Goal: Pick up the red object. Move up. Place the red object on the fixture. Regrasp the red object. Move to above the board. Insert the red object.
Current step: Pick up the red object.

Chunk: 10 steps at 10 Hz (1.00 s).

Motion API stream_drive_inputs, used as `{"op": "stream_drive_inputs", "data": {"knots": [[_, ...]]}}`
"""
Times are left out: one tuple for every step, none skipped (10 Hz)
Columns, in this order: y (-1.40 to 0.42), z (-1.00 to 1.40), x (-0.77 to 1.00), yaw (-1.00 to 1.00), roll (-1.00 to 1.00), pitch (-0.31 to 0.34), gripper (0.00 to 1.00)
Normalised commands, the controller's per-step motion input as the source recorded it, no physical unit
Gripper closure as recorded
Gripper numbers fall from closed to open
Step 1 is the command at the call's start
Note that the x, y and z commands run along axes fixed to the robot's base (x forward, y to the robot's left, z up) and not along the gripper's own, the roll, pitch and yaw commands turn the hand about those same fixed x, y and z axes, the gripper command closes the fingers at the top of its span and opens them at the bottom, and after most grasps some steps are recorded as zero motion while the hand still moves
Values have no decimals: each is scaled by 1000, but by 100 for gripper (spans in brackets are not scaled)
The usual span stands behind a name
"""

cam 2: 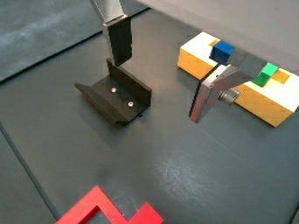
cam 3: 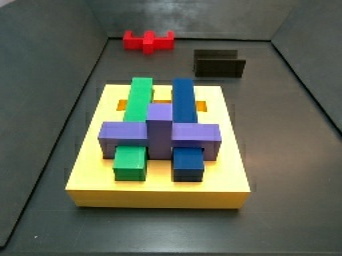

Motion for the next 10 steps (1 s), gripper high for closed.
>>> {"op": "stream_drive_inputs", "data": {"knots": [[49,-23,0,0,0,0,0],[309,-449,0,0,41,0,0],[471,-731,0,0,-26,-14,0],[526,-886,-71,-14,-70,-44,0],[471,-903,-26,-63,-107,-49,0],[317,-909,-109,-94,-76,-94,0],[151,-917,-334,-100,-26,-146,0],[120,-843,-380,-137,-41,-186,0],[91,-769,-440,-129,-33,-240,0],[117,-723,-417,-109,-41,-236,0]]}}
